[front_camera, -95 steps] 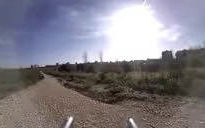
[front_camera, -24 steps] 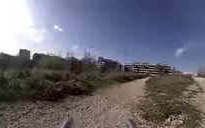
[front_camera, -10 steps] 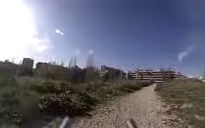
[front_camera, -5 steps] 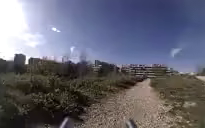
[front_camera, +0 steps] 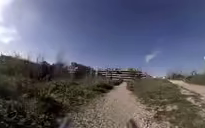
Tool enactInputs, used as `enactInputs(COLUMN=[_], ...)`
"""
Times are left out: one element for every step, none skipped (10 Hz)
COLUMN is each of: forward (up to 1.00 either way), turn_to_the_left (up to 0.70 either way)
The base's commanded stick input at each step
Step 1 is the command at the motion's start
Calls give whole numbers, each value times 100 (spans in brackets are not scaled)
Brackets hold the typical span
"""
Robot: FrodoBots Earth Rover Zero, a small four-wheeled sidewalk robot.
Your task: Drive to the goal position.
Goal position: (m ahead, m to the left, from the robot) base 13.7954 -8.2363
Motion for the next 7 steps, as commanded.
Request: enactInputs(forward=[37, 37, 36, 50, 50, 50, 50], turn_to_the_left=[0, 0, 0, 0, 0, 0, 0])
